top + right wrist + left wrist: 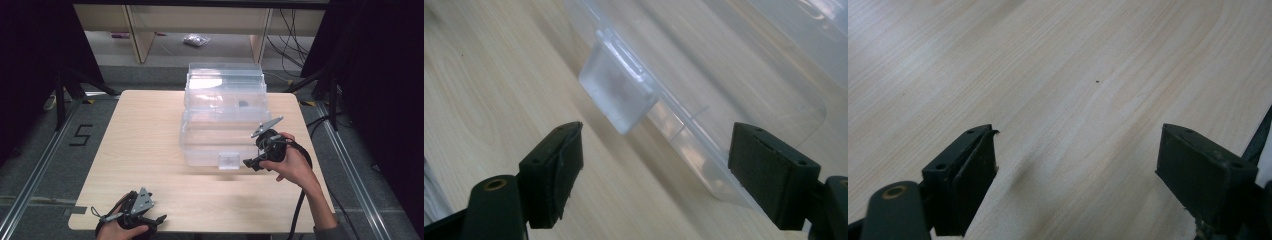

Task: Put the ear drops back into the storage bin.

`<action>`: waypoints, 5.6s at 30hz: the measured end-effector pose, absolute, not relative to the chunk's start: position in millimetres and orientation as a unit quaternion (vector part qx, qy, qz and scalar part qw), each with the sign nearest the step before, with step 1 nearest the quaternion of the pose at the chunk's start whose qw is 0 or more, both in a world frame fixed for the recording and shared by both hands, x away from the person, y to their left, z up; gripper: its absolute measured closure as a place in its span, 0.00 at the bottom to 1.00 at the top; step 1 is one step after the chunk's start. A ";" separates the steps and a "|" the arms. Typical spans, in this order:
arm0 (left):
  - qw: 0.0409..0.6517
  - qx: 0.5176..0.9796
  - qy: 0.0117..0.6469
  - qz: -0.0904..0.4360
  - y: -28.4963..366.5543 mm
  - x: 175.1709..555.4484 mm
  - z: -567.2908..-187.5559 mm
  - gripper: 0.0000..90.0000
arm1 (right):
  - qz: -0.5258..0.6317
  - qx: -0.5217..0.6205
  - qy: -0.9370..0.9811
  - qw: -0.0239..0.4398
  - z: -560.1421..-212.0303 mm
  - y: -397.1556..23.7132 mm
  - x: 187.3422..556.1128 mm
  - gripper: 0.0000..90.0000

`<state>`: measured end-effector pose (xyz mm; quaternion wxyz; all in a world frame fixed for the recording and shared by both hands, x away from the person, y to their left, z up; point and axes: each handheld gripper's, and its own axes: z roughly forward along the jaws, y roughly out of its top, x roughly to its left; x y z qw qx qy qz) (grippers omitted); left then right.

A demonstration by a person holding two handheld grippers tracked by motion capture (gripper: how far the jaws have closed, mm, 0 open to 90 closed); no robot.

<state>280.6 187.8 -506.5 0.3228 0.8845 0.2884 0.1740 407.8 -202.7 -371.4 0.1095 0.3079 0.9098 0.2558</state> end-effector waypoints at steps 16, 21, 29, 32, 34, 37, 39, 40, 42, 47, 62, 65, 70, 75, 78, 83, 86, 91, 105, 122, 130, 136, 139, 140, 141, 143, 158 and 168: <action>0.320 0.885 0.288 0.176 187.3 280.7 -507.1 0.17 | 0.269 0.318 0.903 0.107 -380.0 -201.9 388.8 0.25; 0.320 0.886 0.286 0.174 187.6 281.1 -506.9 0.17 | 0.282 0.305 0.902 0.116 -382.1 -200.8 385.8 0.24; 0.320 0.886 0.287 0.175 187.9 280.9 -506.6 0.17 | 0.283 0.312 0.901 0.102 -385.6 -199.8 379.2 0.24; 0.320 0.886 0.287 0.175 187.6 280.9 -506.6 0.17 | 0.286 0.315 0.899 0.105 -388.3 -199.4 377.8 0.24; 0.318 0.889 0.282 0.169 188.1 280.5 -505.8 0.17 | 0.284 0.309 0.902 0.101 -389.4 -199.2 376.9 0.24; 0.314 0.890 0.284 0.167 188.3 280.1 -505.0 0.17 | 0.282 0.316 0.901 0.099 -389.9 -199.8 374.5 0.23; 0.311 0.894 0.275 0.171 189.3 281.2 -504.6 0.17 | 0.289 0.315 0.898 0.100 -391.2 -199.6 373.9 0.23; 0.321 0.884 0.289 0.177 187.0 280.9 -507.1 0.17 | 0.287 0.302 0.903 0.106 -390.5 -200.7 375.3 0.23; 0.323 0.884 0.290 0.175 186.9 280.8 -506.9 0.17 | 0.292 0.309 0.899 0.102 -391.9 -200.2 373.6 0.23; 0.325 0.883 0.289 0.175 187.5 281.0 -506.7 0.17 | 0.290 0.309 0.899 0.109 -393.3 -198.9 372.1 0.23; 0.325 0.883 0.289 0.174 187.5 280.9 -506.6 0.17 | 0.295 0.303 0.901 0.096 -402.8 -203.5 363.5 0.23; 0.325 0.884 0.287 0.173 187.8 280.1 -505.8 0.17 | 0.292 0.314 0.898 0.098 -405.0 -204.6 361.0 0.23; 0.312 0.893 0.275 0.169 189.5 281.2 -504.5 0.17 | 0.301 0.292 0.902 0.105 -409.4 -204.7 359.3 0.23; 0.323 0.886 0.283 0.172 188.3 280.5 -505.5 0.17 | 0.316 0.286 0.897 0.116 -412.8 -202.7 357.6 0.23; 0.317 0.890 0.278 0.171 189.0 280.9 -504.7 0.17 | 0.318 0.281 0.898 0.115 -417.0 -200.5 355.6 0.23; 0.324 0.885 0.285 0.174 188.2 279.9 -505.1 0.17 | 0.311 0.279 0.902 0.106 -423.3 -198.4 351.8 0.23; 0.312 0.895 0.271 0.170 189.7 280.7 -503.9 0.17 | 0.319 0.276 0.900 0.112 -427.7 -198.5 350.1 0.23; 0.325 0.886 0.284 0.170 188.0 279.4 -505.2 0.17 | 0.323 0.285 0.896 0.107 -432.0 -200.6 346.9 0.22; 0.323 0.886 0.285 0.174 187.4 280.3 -506.2 0.17 | 0.332 0.296 0.891 0.087 -455.9 -200.3 340.5 0.22; 0.325 0.885 0.286 0.174 187.9 279.7 -505.6 0.17 | 0.327 0.326 0.884 0.069 -473.8 -210.5 325.8 0.21; 0.327 0.881 0.295 0.171 186.8 278.5 -506.5 0.17 | 0.338 0.332 0.877 0.080 -480.6 -220.9 322.7 0.20; 0.315 0.891 0.282 0.166 188.6 279.0 -504.5 0.17 | 0.339 0.334 0.876 0.083 -483.2 -228.4 317.8 0.20; 0.315 0.893 0.276 0.168 189.3 279.8 -503.6 0.17 | 0.346 0.342 0.870 0.083 -484.1 -230.1 313.6 0.20; 0.314 0.893 0.275 0.168 189.3 279.7 -503.7 0.17 | 0.341 0.338 0.873 0.086 -483.8 -231.7 312.8 0.20; 0.313 0.893 0.276 0.170 189.2 279.4 -504.0 0.17 | 0.342 0.346 0.869 0.087 -484.7 -231.9 311.2 0.19; 0.314 0.892 0.276 0.170 189.2 279.6 -503.8 0.17 | 0.343 0.348 0.868 0.089 -485.5 -233.0 309.0 0.19; 0.314 0.892 0.281 0.167 188.5 279.0 -504.6 0.17 | 0.336 0.358 0.867 0.086 -486.8 -236.2 297.4 0.19; 0.315 0.891 0.281 0.167 188.5 278.9 -504.4 0.17 | 0.338 0.339 0.873 0.095 -490.9 -234.3 292.5 0.18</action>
